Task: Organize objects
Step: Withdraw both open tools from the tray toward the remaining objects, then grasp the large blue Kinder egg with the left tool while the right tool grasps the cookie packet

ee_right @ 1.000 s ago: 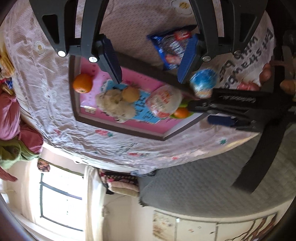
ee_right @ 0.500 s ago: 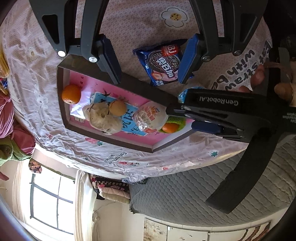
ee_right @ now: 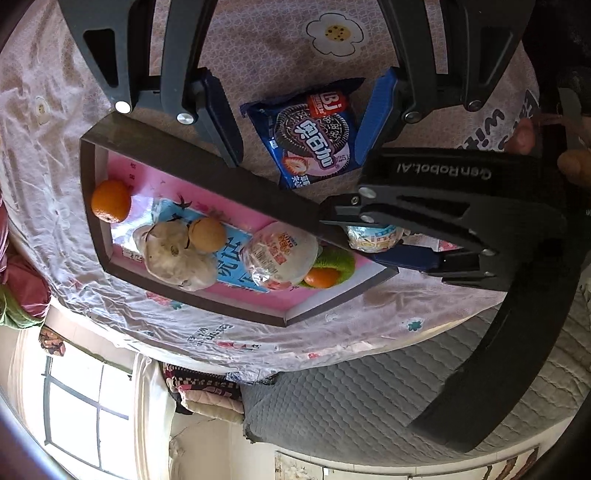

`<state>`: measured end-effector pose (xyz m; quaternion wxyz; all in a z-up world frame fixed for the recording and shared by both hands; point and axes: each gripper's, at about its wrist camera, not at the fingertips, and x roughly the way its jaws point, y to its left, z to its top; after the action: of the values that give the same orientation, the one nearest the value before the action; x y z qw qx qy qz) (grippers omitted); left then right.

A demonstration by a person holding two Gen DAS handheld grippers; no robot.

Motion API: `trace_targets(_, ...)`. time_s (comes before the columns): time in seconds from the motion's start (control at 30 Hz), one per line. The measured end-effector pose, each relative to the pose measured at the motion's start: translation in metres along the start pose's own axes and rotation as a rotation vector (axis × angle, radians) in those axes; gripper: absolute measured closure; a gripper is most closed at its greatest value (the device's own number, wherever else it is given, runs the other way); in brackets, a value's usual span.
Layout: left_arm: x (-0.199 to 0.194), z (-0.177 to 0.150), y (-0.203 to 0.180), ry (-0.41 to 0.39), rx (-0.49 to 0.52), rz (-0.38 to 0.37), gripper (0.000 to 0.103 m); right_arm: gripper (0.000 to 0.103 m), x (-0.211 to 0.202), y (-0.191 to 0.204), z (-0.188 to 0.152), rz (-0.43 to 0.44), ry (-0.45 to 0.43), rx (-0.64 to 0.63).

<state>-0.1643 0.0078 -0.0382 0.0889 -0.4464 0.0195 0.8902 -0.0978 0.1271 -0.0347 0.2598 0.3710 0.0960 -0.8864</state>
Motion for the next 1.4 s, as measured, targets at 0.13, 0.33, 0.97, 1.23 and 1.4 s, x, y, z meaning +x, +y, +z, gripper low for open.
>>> trace_targets(0.13,0.001,-0.006,0.003,0.011,-0.017,0.003,0.033,0.04,0.001,0.001,0.0,0.023,0.004,-0.002)
trace_targets(0.33,0.0,-0.012,0.01,0.029,-0.042,-0.009,0.031,0.038,0.005,0.004,0.0,0.034,0.022,-0.015)
trace_targets(0.97,0.004,-0.024,0.036,0.054,-0.112,-0.018,0.029,0.042,0.025,0.005,0.0,0.032,0.091,-0.077)
trace_targets(1.23,0.008,-0.024,0.041,0.029,-0.142,-0.031,0.029,0.047,0.023,0.009,-0.001,0.006,0.088,-0.074)
trace_targets(1.4,0.01,-0.024,0.044,-0.013,-0.147,-0.046,0.03,0.05,0.02,0.009,0.0,0.007,0.07,-0.044)
